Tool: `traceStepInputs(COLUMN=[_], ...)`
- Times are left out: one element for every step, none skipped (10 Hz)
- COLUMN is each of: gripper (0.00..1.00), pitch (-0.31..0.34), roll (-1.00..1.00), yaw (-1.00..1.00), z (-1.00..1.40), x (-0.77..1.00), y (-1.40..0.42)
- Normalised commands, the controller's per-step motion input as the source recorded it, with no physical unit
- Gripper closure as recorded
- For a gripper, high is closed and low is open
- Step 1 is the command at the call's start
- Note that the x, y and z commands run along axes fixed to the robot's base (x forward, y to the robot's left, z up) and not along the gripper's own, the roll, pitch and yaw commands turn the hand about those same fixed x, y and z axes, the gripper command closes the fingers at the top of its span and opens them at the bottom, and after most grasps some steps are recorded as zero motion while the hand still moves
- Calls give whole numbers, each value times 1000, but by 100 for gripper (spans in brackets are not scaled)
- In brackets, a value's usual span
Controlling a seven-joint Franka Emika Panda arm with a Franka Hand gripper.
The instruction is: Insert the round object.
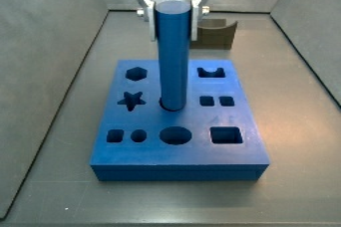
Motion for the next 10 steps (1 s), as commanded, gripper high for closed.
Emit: traceStepInputs(gripper=[100, 100, 100, 100, 100, 100, 100, 100, 100, 100], pitch=[0, -34, -93, -71, -27, 0, 0, -34, -77, -23], roll=[33, 6, 0, 0, 16, 19, 41, 64, 0, 0], yaw=[0, 0, 0, 0, 0, 0, 0, 0, 0, -40], z=[-194, -263, -137, -63, 0, -37, -194, -291, -386, -331], x=[51, 0, -149, -197, -143, -31, 40, 154, 217, 300], y=[49, 0, 0, 0, -20, 0, -9, -11, 0, 0])
